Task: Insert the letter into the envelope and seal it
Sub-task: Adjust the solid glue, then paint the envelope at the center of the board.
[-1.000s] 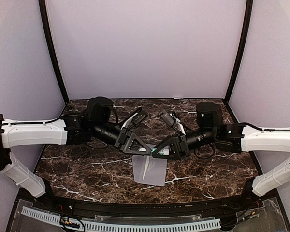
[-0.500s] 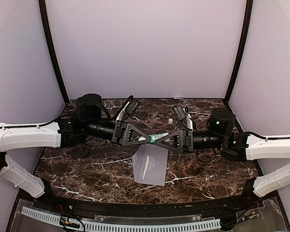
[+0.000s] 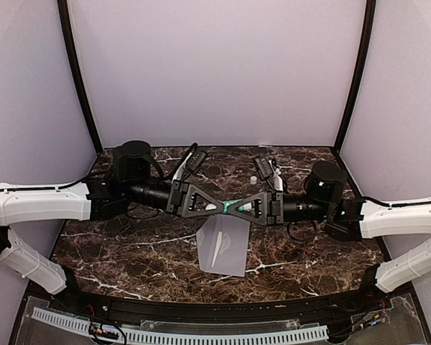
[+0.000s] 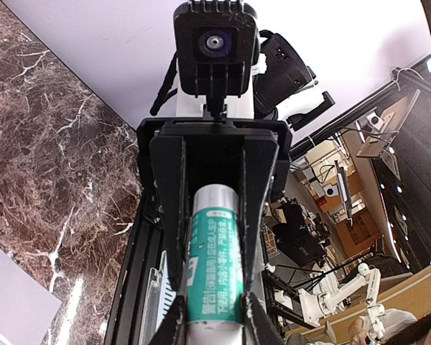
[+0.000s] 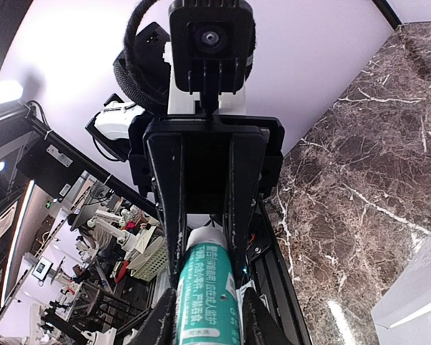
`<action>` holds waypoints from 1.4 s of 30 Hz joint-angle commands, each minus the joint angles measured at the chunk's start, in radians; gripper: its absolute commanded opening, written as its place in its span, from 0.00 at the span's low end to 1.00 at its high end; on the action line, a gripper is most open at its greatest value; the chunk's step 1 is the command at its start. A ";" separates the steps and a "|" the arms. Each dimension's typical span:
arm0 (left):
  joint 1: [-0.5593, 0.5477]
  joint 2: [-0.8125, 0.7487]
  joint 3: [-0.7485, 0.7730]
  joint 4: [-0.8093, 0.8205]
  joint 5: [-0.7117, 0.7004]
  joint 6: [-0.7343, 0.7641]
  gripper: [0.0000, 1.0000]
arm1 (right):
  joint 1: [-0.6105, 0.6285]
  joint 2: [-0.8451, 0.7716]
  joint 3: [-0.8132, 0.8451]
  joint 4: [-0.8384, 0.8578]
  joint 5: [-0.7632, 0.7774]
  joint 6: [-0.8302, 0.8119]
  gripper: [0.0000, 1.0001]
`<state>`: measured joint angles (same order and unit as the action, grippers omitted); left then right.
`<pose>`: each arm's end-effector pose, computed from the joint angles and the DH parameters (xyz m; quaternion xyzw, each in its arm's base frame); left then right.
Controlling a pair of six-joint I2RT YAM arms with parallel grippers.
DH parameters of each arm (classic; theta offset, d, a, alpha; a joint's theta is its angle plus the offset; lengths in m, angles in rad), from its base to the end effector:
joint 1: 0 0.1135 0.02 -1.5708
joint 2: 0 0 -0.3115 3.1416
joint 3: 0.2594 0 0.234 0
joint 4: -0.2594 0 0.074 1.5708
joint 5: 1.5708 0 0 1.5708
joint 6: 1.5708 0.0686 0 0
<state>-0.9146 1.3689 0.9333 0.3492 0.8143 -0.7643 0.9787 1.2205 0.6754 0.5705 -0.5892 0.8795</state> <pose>0.1487 -0.2749 0.3672 0.3177 0.6547 -0.6569 0.1973 0.1183 0.2442 0.3435 -0.2408 0.6569 0.6702 0.2478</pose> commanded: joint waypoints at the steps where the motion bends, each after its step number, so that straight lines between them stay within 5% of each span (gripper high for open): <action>1: -0.006 -0.010 -0.009 0.032 0.013 0.002 0.07 | 0.015 0.016 0.033 0.058 -0.022 0.003 0.27; 11: -0.005 0.002 -0.005 0.008 0.036 0.011 0.07 | 0.017 0.031 0.038 0.068 -0.015 0.003 0.24; 17: -0.005 0.008 -0.004 -0.016 0.042 0.021 0.09 | 0.017 0.033 0.036 0.068 -0.007 0.000 0.11; 18: -0.004 0.007 -0.001 -0.024 0.039 0.032 0.12 | 0.017 0.029 0.035 0.060 -0.001 -0.004 0.08; 23: 0.009 -0.014 0.047 -0.237 -0.068 0.161 0.59 | 0.015 -0.016 0.061 -0.159 0.071 -0.132 0.04; 25: 0.039 -0.022 0.049 -0.312 -0.103 0.190 0.66 | 0.015 -0.044 0.085 -0.309 0.143 -0.212 0.04; 31: 0.188 -0.017 -0.037 -0.398 -0.143 0.201 0.70 | 0.020 -0.042 0.165 -0.697 0.345 -0.347 0.03; 42: 0.244 0.250 0.009 -0.483 -0.195 0.319 0.66 | 0.042 0.096 0.243 -0.838 0.494 -0.343 0.01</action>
<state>-0.6765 1.5486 0.9047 -0.0704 0.6247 -0.5098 1.0031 1.2697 0.8494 -0.1909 -0.1837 0.5533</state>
